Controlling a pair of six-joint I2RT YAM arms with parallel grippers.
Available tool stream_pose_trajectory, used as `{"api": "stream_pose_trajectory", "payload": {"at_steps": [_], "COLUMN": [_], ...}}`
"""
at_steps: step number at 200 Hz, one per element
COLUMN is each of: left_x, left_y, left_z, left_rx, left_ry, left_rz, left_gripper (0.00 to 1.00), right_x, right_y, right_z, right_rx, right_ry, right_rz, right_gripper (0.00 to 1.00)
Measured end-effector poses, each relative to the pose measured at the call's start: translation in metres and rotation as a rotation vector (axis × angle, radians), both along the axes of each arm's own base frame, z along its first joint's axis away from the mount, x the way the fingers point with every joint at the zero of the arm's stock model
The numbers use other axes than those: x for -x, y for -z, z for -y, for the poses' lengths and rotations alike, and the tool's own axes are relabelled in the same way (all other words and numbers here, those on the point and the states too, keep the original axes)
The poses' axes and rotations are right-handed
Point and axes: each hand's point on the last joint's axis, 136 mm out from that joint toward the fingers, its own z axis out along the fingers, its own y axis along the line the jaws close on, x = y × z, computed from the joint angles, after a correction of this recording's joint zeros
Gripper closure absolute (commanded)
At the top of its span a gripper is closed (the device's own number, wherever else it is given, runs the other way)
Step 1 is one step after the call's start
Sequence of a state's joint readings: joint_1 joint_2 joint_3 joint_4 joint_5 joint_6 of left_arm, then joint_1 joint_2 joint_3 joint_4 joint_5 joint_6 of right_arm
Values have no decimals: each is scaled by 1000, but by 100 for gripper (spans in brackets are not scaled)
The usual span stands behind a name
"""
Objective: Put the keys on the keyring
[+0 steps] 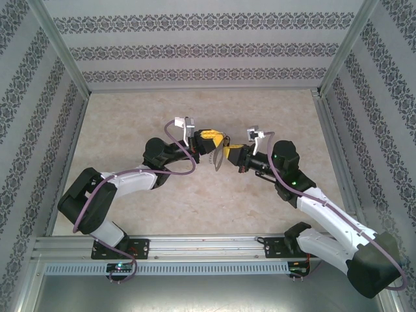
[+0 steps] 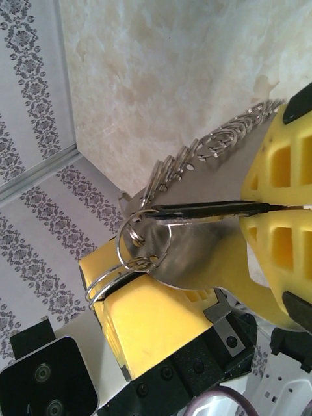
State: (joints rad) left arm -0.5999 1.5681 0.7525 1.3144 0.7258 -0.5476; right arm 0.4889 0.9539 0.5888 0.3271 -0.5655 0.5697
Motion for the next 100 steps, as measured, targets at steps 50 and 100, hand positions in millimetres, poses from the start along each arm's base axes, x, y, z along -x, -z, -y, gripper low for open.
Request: {"api": "stream_pose_trajectory", "payload": {"at_steps": [50,100], "left_x": [-1,-5], "left_y": [2,2], "left_z": [1,-3], "left_rx": [3,3], "left_ry": [4,-9], "left_rz": [-8,-9], "left_gripper": [100,100], "right_x": [2,2], "right_y": [6,9], "right_z": [-7,-17], "right_rx": [9,29], "right_ry": [-27,-58], "right_rz": [-13,-12], "right_gripper": [100,100]}}
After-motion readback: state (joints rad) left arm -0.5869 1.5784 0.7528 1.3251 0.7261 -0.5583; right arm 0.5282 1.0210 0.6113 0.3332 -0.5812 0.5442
